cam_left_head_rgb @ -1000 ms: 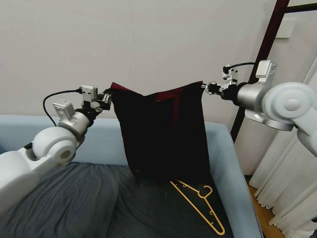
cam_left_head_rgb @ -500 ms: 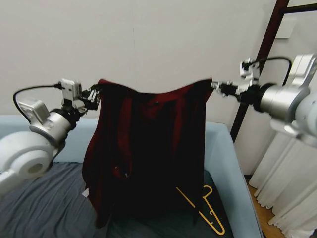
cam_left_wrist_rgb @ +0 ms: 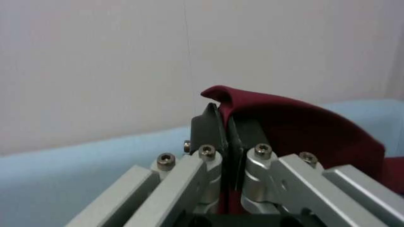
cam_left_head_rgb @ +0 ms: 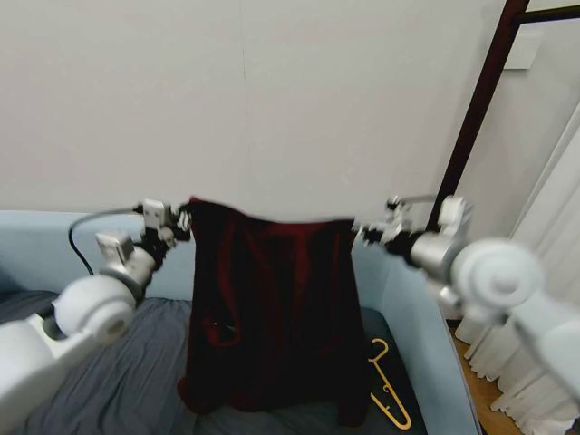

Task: Pick up the clothes from the sofa and hang them on the clothes hanger.

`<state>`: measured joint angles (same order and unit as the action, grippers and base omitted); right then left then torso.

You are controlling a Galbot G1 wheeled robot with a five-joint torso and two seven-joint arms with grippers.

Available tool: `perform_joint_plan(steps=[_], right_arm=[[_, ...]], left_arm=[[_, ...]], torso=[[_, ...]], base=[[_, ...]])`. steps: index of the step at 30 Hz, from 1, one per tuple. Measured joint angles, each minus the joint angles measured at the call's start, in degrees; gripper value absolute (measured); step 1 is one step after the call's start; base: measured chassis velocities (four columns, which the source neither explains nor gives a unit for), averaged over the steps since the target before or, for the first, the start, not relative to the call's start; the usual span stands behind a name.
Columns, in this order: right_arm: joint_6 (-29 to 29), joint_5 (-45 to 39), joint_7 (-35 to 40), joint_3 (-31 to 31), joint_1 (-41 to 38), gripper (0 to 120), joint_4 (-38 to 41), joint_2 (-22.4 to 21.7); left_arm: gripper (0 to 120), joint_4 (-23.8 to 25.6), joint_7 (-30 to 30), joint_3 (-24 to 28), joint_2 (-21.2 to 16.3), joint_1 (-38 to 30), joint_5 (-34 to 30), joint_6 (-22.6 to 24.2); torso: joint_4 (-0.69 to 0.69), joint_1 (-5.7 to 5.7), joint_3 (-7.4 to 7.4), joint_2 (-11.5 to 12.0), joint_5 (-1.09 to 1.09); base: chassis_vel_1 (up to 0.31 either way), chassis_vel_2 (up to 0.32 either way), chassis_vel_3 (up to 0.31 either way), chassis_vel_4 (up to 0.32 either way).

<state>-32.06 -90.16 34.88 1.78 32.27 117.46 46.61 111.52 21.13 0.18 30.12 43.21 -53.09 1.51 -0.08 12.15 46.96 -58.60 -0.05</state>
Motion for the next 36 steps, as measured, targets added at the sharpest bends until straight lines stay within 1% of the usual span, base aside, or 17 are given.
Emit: perform_joint_plan(steps=[2,3,5,7,8,9,13,14,15,17,18,20,23,27,34,36], right_arm=[[-0.28,3.94,-1.18,1.34,3.05,0,-2.44,2.89],[-0.28,3.94,-1.18,1.34,3.05,0,-2.44,2.89],[-0.42,7.06,-2.51,2.81,4.47,0,-5.38,5.35],[-0.52,9.94,-4.06,4.25,4.85,0,-9.43,7.92],[-0.60,11.29,-4.60,4.81,4.73,0,-11.99,9.37],[-0.60,11.29,-4.60,4.81,4.73,0,-11.99,9.37],[-0.38,17.61,-7.19,7.33,2.78,0,-23.16,14.56],[-0.38,17.61,-7.19,7.33,2.78,0,-23.16,14.56],[-0.05,19.56,-8.01,7.89,2.54,0,-25.78,15.60],[0.82,22.70,-9.86,8.47,2.33,0,-29.97,16.99],[0.82,22.70,-9.86,8.47,2.33,0,-29.97,16.99],[1.58,24.96,-11.30,8.46,2.04,0,-33.74,18.35],[2.74,28.57,-13.54,8.27,1.21,0,-38.18,19.66],[3.58,30.52,-15.61,8.96,-0.16,0,-41.31,20.23],[4.96,34.04,-18.99,10.69,-2.43,0,-45.46,21.47],[5.05,34.37,-19.26,10.97,-2.57,8,-45.46,21.37]], left_arm=[[0,-2.23,-0.22,0.02,2.54,3.01,2.46,-0.91],[0,-2.23,-0.22,0.02,2.54,3.01,2.46,-0.91],[0,-5.09,-0.25,0.19,5.46,5.06,4.14,-1.52],[0,-8.03,-0.38,0.64,8.57,5.62,4.42,-1.57],[0,-9.85,-0.32,1.10,10.16,5.33,4.51,-1.58],[0,-9.85,-0.32,1.10,10.16,5.33,4.51,-1.58],[0,-19.07,-0.56,3.86,16.12,1.27,6.23,-3.17],[0,-19.07,-0.56,3.86,16.12,1.27,6.23,-3.17],[0,-21.45,-0.58,4.51,17.49,0.20,6.84,-3.87],[0,-24.63,-0.60,5.27,19.27,-1.14,7.74,-4.84],[0,-24.63,-0.60,5.27,19.27,-1.14,7.74,-4.84],[0,-26.75,-0.64,5.91,20.60,-1.91,8.34,-5.64],[0,-27.91,-0.67,6.69,21.37,-2.10,9.16,-5.88],[0,-28.06,-0.64,7.11,21.46,-1.73,10.06,-5.93],[0,-27.57,-0.52,7.79,21.14,-0.65,11.02,-6.04],[0,-27.37,-0.42,7.83,21.13,-0.40,11.17,-6.04]], torso=[[0.01,0.00,0.00,0.00,0.00],[0.01,0.00,0.00,0.00,0.00],[0.02,0.00,0.00,0.00,0.00],[0.03,0.00,0.01,0.00,0.00],[0.01,0.00,0.00,0.00,0.00],[0.01,0.00,0.00,0.00,0.00],[0.01,0.00,0.01,0.00,0.00],[0.01,0.00,0.01,0.00,0.00],[0.01,0.01,0.01,0.01,0.00],[0.00,0.00,0.01,0.00,0.01],[0.00,0.00,0.01,0.00,0.01],[-0.01,0.01,0.01,0.00,0.01],[0.01,0.00,0.01,0.00,0.01],[0.00,0.01,0.01,0.00,0.01],[0.03,0.00,0.01,0.00,0.01],[0.03,0.00,0.01,0.01,0.01]], base=[[0.000,0.000,0.000,0.000],[0.000,0.000,0.000,0.000],[0.000,0.000,0.000,0.000],[0.000,0.000,0.000,0.000],[0.000,0.000,0.000,0.000],[0.000,0.000,0.000,0.000],[0.000,0.000,0.000,0.000],[0.000,0.000,0.000,0.000],[0.000,0.000,0.000,0.000],[0.000,0.000,0.000,0.000],[0.000,0.000,0.000,0.000],[0.000,0.000,0.000,0.000],[0.000,0.000,0.000,0.000],[0.000,0.000,0.000,0.000],[0.000,0.000,0.000,0.000],[0.000,0.000,0.000,0.000]])
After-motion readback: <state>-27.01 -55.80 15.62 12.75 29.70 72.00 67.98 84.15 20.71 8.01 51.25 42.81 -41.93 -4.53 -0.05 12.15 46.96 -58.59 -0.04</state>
